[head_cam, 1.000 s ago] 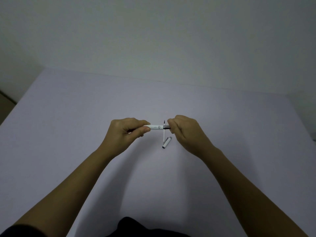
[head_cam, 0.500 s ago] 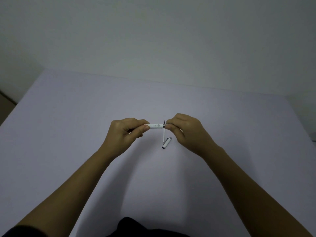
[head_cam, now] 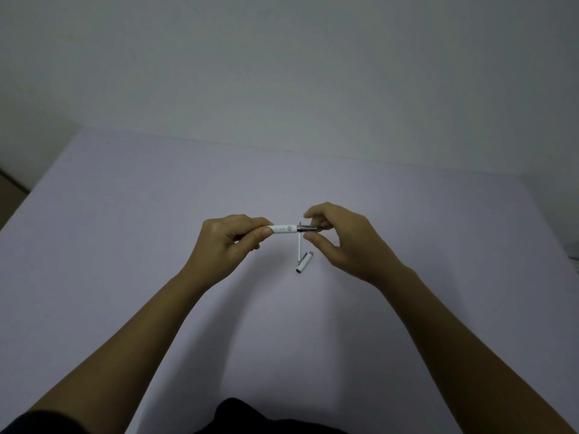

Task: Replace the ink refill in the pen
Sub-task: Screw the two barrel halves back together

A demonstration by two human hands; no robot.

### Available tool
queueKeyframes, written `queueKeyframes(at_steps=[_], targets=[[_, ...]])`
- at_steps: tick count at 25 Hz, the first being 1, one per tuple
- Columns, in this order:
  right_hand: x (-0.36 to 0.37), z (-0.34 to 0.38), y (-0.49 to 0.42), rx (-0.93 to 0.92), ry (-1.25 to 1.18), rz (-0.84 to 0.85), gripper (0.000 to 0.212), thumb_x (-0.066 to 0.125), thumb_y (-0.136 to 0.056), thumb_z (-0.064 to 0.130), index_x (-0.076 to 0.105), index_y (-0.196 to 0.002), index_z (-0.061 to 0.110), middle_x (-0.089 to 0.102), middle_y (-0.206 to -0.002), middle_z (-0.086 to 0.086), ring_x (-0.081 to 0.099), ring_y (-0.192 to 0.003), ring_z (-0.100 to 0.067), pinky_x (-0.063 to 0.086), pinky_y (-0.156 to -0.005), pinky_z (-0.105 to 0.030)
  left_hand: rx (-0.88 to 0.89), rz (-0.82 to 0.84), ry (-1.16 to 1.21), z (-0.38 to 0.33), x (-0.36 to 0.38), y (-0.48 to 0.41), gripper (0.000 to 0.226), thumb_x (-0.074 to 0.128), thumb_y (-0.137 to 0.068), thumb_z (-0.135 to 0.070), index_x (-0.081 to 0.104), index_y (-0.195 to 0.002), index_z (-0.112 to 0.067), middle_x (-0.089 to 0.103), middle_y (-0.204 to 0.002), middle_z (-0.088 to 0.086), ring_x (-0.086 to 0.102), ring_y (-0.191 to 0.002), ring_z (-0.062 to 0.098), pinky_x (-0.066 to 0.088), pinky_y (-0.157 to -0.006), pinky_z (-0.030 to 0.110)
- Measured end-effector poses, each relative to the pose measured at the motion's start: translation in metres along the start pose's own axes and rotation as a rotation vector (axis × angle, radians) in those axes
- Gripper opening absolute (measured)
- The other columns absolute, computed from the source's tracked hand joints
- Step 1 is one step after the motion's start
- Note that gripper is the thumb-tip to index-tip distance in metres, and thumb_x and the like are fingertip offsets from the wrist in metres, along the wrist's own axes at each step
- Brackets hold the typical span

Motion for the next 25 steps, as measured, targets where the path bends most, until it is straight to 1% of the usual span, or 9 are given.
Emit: queueKeyframes(at_steps=[3,6,8,12,16,19,21,23,25], targets=[[-0.0055,0.0054,-0.0007,-0.044,0.01,-0.051,0.009,0.06,-0.088,0.016,0.064,-0.094,0.01,0.067,-0.084,-0.003,0.06,-0.075,-0.016,0.05,-0.069,-0.03,-0.014,0.01,0.026,0.0005,-0.0001,-0.0012,0.016,0.06,-0.086,-0.018,0.073,-0.094,-0.011,0.066,-0.065,0.004,0.061,-0.06,0.01,0.051,-0.058,0.031],[-0.0072,0.0071,-0.0015,-0.034,-0.017,-0.067,0.011,0.057,-0.09,0.013,0.066,-0.093,0.007,0.067,-0.08,-0.005,0.057,-0.07,-0.016,0.043,-0.065,-0.021,-0.011,0.02,0.039,0.0001,-0.0005,-0.002,0.015,0.061,-0.086,-0.016,0.073,-0.095,-0.011,0.065,-0.064,0.001,0.061,-0.059,0.008,0.05,-0.058,0.023],[-0.0069,0.0063,-0.0013,-0.011,-0.024,-0.078,0.017,0.053,-0.091,0.015,0.067,-0.089,0.006,0.066,-0.074,-0.007,0.057,-0.065,-0.019,0.042,-0.063,-0.024,-0.012,0.017,0.041,-0.0005,-0.0009,-0.002,0.015,0.062,-0.086,-0.016,0.073,-0.094,-0.011,0.064,-0.064,-0.002,0.06,-0.058,0.006,0.049,-0.058,0.02],[-0.0052,-0.0004,-0.0023,0.067,-0.019,-0.097,0.033,0.043,-0.092,0.024,0.069,-0.081,0.007,0.064,-0.065,-0.004,0.059,-0.062,-0.022,0.047,-0.061,-0.034,-0.015,0.007,0.026,-0.0003,-0.0016,-0.0018,0.018,0.06,-0.085,-0.022,0.073,-0.093,-0.013,0.065,-0.063,0.002,0.059,-0.057,0.01,0.049,-0.056,0.033],[0.0023,-0.0013,-0.0019,0.092,-0.179,-0.046,0.024,0.055,-0.09,0.022,0.055,-0.111,0.012,0.062,-0.078,0.009,0.059,-0.076,0.001,0.047,-0.077,-0.011,-0.037,0.0,0.029,0.0032,-0.0019,-0.0015,0.017,0.061,-0.086,-0.023,0.073,-0.093,-0.013,0.064,-0.063,0.0,0.059,-0.057,0.008,0.05,-0.057,0.033],[-0.0025,-0.0006,-0.002,0.055,-0.165,-0.053,0.017,0.061,-0.086,0.012,0.056,-0.102,0.014,0.065,-0.082,0.005,0.062,-0.079,-0.006,0.051,-0.077,-0.018,-0.035,-0.007,0.042,0.0026,-0.0036,-0.0021,0.018,0.06,-0.085,-0.023,0.073,-0.092,-0.013,0.063,-0.063,-0.001,0.06,-0.058,0.006,0.05,-0.057,0.03],[-0.005,0.0016,-0.0033,0.031,-0.13,-0.062,0.01,0.055,-0.09,0.019,0.063,-0.091,0.013,0.069,-0.079,0.003,0.063,-0.073,-0.008,0.051,-0.069,-0.022,-0.023,-0.003,0.045,0.0011,-0.0047,-0.0023,0.016,0.061,-0.086,-0.021,0.073,-0.093,-0.013,0.064,-0.063,0.0,0.06,-0.058,0.008,0.05,-0.057,0.032],[-0.0029,0.0008,-0.0047,0.031,-0.065,-0.054,0.032,0.042,-0.093,0.031,0.066,-0.085,0.011,0.07,-0.074,-0.002,0.062,-0.067,-0.014,0.049,-0.062,-0.029,-0.007,-0.001,0.025,-0.001,-0.0048,-0.0022,0.016,0.06,-0.086,-0.02,0.073,-0.093,-0.013,0.065,-0.063,0.003,0.059,-0.057,0.011,0.05,-0.055,0.037],[0.0022,-0.0012,-0.0041,0.051,-0.061,-0.024,0.038,0.041,-0.09,0.04,0.066,-0.095,0.012,0.068,-0.08,-0.002,0.06,-0.072,-0.014,0.049,-0.066,-0.029,0.006,0.0,0.001,-0.0028,-0.0041,-0.0016,0.018,0.06,-0.085,-0.021,0.073,-0.094,-0.013,0.065,-0.062,0.004,0.058,-0.056,0.014,0.05,-0.054,0.04]])
Point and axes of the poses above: each hand's wrist, its own y-axis away from the middle knuckle, its own x-axis out of the palm, z = x × y, the point moved 10 cm from there along -y, towards the middle knuckle
